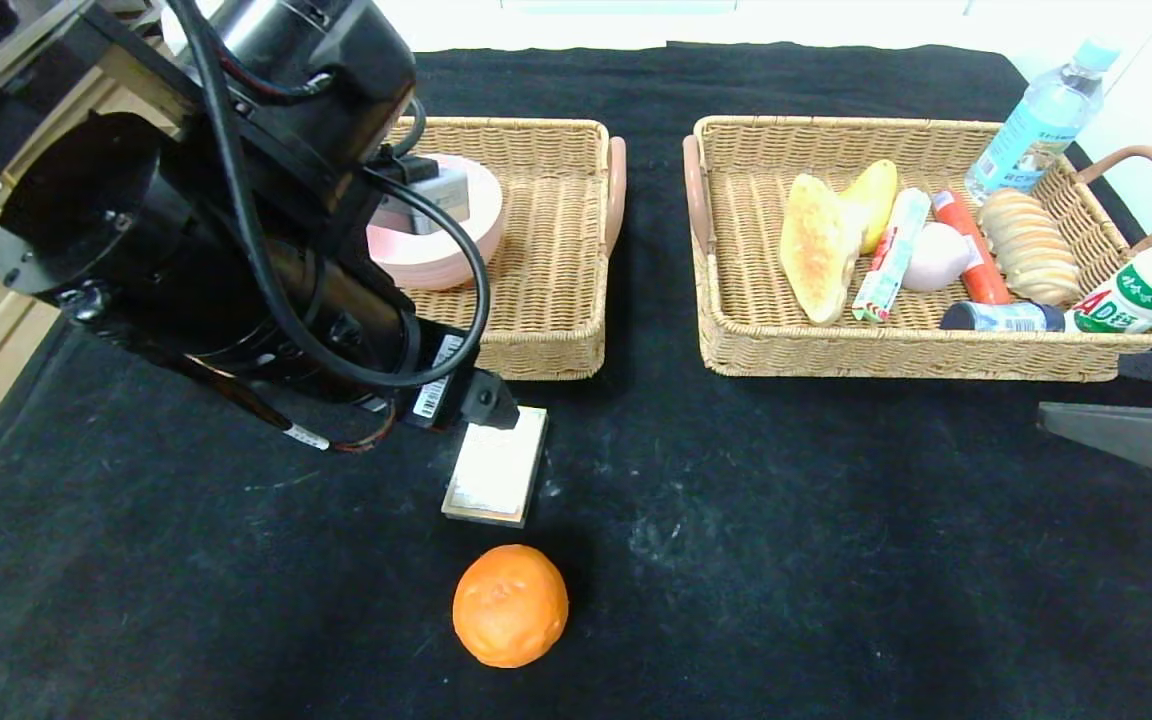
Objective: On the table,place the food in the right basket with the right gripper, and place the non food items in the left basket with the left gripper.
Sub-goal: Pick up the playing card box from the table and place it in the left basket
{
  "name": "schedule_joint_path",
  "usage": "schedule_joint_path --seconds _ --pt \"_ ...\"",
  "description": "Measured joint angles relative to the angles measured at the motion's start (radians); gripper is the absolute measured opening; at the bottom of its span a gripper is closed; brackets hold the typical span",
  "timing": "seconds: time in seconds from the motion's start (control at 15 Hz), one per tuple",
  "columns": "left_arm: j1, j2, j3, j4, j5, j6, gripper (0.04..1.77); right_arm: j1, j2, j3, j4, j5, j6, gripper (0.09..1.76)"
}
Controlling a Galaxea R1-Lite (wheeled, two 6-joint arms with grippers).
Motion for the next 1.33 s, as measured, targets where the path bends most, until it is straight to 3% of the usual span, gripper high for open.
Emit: schedule_joint_path --seconds 0.47,1.33 --pt "-0.025 0.094 -0.011 0.015 0.017 -0.149 1.72 0.0 0.004 0.001 0.0 -0.001 0.0 1.71" --pt "-0.038 0.198 -0.011 0.011 0.075 -0.211 1.72 0.0 0.004 0.001 -0.001 -0.001 0.0 1.71"
